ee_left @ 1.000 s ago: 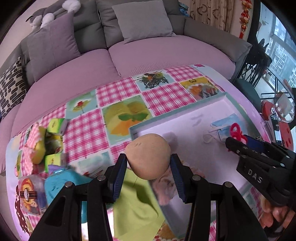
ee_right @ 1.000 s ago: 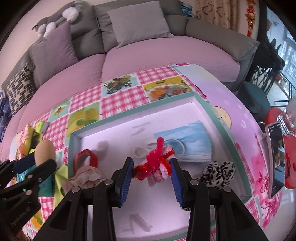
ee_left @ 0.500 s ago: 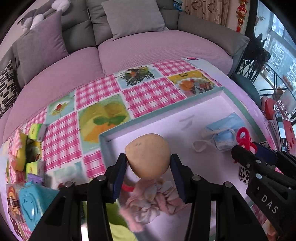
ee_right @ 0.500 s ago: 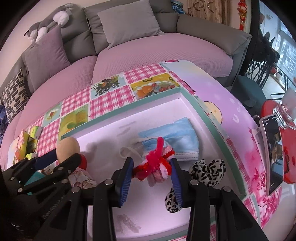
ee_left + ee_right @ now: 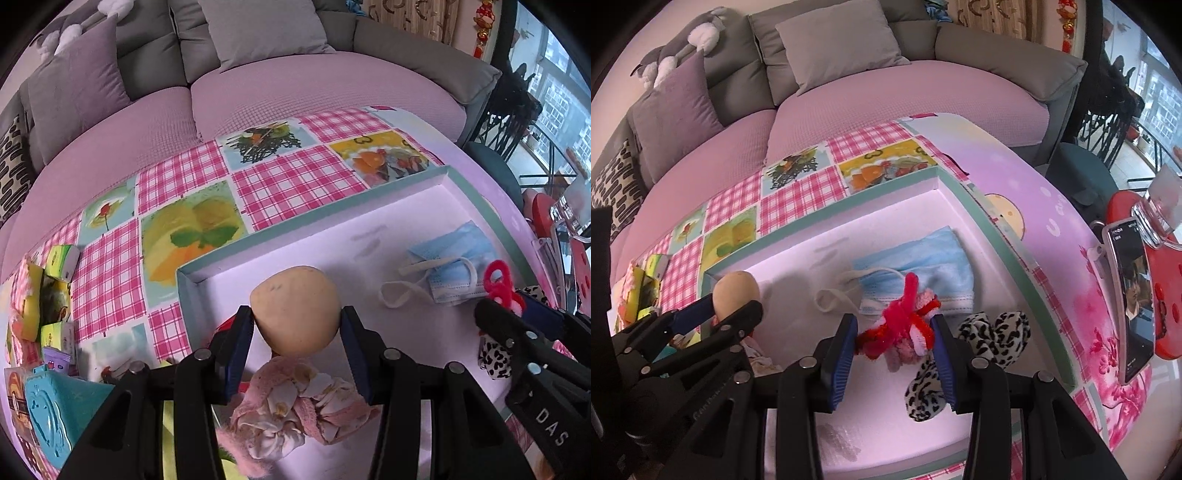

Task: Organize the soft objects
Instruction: 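Open both tools to release the sponge and red toy into the tray, then withdraw both tools from the tray toward the green cloth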

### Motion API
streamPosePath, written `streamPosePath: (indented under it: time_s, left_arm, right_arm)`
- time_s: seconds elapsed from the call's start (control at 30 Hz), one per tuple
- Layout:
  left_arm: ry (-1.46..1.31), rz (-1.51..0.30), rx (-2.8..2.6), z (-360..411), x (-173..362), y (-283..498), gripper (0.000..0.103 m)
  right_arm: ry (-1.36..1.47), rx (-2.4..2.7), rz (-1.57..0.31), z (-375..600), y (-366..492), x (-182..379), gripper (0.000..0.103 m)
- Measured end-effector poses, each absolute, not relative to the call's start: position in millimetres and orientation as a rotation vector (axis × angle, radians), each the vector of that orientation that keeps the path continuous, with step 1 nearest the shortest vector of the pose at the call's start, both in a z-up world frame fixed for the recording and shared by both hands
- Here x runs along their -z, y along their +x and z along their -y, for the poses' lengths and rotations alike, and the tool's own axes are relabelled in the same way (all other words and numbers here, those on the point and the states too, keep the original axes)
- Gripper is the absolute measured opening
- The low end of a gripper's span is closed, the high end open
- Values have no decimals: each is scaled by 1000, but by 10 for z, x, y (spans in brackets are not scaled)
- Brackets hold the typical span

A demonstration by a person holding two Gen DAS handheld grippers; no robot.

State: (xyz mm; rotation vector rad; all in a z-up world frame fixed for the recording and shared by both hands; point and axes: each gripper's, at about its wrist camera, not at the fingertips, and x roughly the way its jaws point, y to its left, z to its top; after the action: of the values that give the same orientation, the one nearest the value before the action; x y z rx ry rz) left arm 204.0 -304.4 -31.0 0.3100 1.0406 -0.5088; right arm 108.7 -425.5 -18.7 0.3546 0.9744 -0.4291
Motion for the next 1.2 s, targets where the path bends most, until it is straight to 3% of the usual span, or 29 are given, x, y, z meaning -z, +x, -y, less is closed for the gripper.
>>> streamPosePath:
  time_s: [0.33, 0.5, 0.73, 0.83, 1.2]
  left_arm:
    - [274, -1045, 524, 3051, 278, 2047, 50]
    - [252, -1055, 513, 3000, 261, 2078, 51]
    - [236, -1042, 497, 2960, 246, 2083, 73]
    - [216, -1037, 480, 2907, 244, 2101, 92]
    - [187, -1024, 353, 2632, 247, 2167, 92]
  right_arm:
    - [352, 427, -968, 4244, 1060, 144, 44]
    - [341, 429, -991, 4236, 1086, 184, 52]
    - [326, 425, -991, 4220, 1093, 175, 68]
    - [319, 423, -998, 4221, 1106, 194, 71]
    - [305, 391, -1000, 4169, 1141, 233, 93]
